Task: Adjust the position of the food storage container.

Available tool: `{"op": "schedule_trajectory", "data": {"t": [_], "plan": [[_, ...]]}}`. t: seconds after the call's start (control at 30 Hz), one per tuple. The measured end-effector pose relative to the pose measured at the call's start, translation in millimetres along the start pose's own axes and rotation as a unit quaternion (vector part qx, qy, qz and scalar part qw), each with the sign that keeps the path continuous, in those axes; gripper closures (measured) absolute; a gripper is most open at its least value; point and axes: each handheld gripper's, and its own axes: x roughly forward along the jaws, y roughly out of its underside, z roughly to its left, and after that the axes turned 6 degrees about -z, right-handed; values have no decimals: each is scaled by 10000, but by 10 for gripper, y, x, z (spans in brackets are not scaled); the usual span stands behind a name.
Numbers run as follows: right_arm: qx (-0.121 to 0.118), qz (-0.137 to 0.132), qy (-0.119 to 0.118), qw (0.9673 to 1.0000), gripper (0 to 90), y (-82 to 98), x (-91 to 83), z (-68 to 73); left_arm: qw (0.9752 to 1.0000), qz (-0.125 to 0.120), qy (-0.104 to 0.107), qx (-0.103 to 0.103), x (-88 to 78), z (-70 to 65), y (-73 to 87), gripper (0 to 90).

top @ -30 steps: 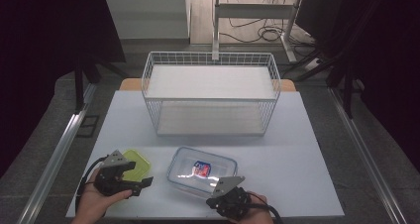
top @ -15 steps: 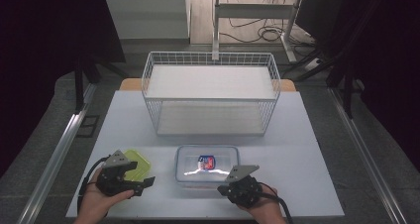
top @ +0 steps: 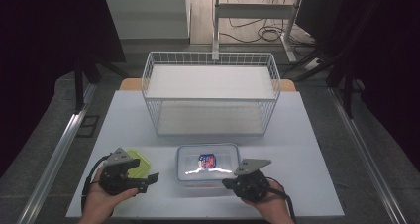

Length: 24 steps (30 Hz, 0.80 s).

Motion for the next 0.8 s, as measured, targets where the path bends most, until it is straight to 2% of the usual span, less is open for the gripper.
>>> {"op": "schedule_trajectory", "data": {"t": [0.1, 0.13, 0.27, 0.3, 0.33, 0.37, 0.4, 0.5, 0.6, 0.8], "plan": [[252, -235, 220, 9992, 892, -61, -170, -151, 9999, 47, 35, -88, 47, -30, -57, 137], [336, -276, 255, 9987, 887, -72, -203, -194, 9999, 68, 49, -144, 92, -50, -126, 135], [617, -240, 498, 9966, 758, -129, -285, -400, 9996, 124, 39, -246, 186, -100, -239, 123], [699, -291, 512, 9958, 712, -142, -294, -433, 9995, 126, 59, -281, 204, -109, -260, 120], [783, -310, 500, 9952, 613, -156, -303, -458, 9992, 137, 64, -364, 228, -114, -282, 116], [880, -305, 532, 9942, 485, -175, -295, -478, 9992, 137, 64, -364, 228, -114, -282, 108], [930, -268, 525, 9939, 376, -186, -285, -484, 9987, 140, 131, -475, 257, -118, -307, 104], [1111, -393, 540, 9916, 234, -189, -239, -497, 9981, 99, 164, -591, 296, -126, -326, 89], [1275, -443, 390, 9901, 212, -176, -213, -517, 9975, 122, 182, -677, 324, -130, -312, 84], [1384, -540, 386, 9881, 167, -146, -215, -531, 9966, 117, 246, -776, 329, -126, -242, 78]]}}
